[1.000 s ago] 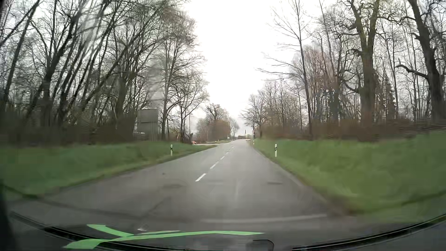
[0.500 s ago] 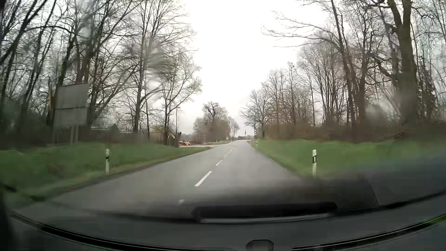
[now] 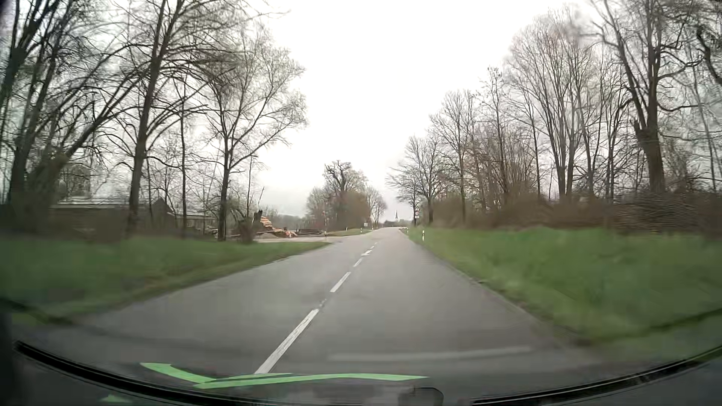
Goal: Follow the waypoints while adhering to traffic rules and regulations
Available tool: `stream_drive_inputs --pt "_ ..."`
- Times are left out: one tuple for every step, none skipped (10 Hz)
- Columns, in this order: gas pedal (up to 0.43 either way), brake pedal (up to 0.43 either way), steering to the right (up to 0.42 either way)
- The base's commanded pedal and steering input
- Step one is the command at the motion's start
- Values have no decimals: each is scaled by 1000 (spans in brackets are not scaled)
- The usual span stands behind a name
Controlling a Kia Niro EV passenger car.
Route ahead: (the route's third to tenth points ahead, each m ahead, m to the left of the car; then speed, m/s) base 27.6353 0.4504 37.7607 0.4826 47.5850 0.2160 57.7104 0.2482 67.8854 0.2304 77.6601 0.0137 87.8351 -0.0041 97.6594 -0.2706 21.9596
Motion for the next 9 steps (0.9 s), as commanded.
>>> stream_drive_inputs --pt "67 0 4" --pt "79 0 4" --pt "87 0 4" --pt "98 0 4" --pt "110 0 4" --pt "118 0 3" --pt "118 0 4" --pt "130 0 4" --pt "130 0 3"
